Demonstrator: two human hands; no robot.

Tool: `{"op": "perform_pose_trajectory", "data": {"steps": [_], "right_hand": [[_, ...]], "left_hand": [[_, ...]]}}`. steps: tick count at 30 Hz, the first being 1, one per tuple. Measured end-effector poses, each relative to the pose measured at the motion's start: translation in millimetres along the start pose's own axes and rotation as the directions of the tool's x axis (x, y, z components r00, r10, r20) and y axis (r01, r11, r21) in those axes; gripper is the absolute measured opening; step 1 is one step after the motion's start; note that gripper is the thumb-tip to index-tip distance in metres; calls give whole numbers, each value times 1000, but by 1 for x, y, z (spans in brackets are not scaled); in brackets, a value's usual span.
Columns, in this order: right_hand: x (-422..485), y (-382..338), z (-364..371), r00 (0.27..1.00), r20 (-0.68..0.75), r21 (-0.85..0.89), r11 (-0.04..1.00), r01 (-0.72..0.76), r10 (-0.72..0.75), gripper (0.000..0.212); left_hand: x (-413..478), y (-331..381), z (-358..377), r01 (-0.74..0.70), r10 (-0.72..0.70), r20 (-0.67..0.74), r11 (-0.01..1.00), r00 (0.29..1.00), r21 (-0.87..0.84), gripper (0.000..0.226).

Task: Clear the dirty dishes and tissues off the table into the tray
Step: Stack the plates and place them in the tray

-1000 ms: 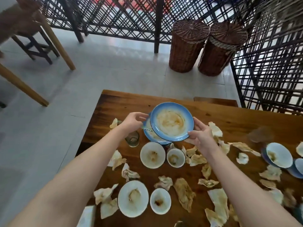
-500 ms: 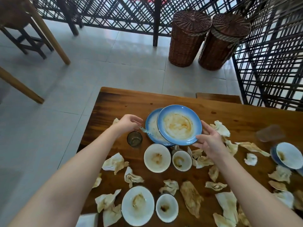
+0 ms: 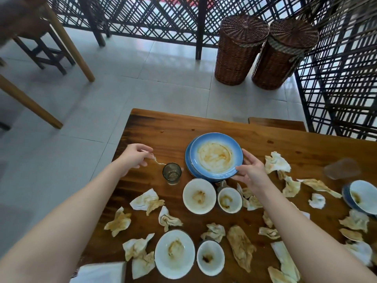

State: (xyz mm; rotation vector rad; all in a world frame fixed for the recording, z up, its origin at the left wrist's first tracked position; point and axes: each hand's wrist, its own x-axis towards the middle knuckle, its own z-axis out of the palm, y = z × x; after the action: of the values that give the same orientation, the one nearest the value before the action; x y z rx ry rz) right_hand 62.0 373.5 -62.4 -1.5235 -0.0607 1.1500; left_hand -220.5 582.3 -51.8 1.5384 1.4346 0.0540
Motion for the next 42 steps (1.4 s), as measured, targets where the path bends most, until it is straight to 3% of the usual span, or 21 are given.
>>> {"op": "perform_pose_trajectory", "data": {"steps": [7, 12, 14, 17, 20, 26, 30, 35, 42], "right_hand": [[5, 2, 6, 1000, -4, -49, 999, 14, -15, 71], [2, 1, 9, 996, -49, -291, 955, 62, -79, 70], [2, 1, 10, 990, -59, -407, 909, 93, -128, 69], [4, -3, 7, 971, -26, -637, 752, 167, -238, 71], [7, -4, 5, 964, -26, -733, 661, 162, -265, 70], [13, 2, 8, 985, -35, -680, 726, 99, -167, 71], [15, 6, 10, 996, -11, -546, 836, 64, -83, 73], [9, 7, 10, 989, -59, -472, 877, 92, -136, 73], [-24, -28, -2, 969, -50, -262, 940, 220, -241, 64]], "left_hand": [[-2, 22, 22, -68, 70, 27, 995, 997, -73, 23], [1, 45, 48, -90, 95, 83, 994, 992, -64, 25], [3, 52, 55, -84, 85, 131, 996, 988, -16, 29], [4, 59, 62, -66, 48, 210, 995, 976, 81, 37], [7, 63, 70, -66, 31, 247, 989, 968, 133, 40], [15, 62, 83, -74, 33, 283, 988, 959, 135, 47], [20, 61, 85, -82, 39, 274, 986, 961, 147, 46], [18, 70, 85, -171, 139, 194, 972, 971, 159, 45], [-12, 106, 78, -296, 299, 125, 954, 946, -44, 40]]}}
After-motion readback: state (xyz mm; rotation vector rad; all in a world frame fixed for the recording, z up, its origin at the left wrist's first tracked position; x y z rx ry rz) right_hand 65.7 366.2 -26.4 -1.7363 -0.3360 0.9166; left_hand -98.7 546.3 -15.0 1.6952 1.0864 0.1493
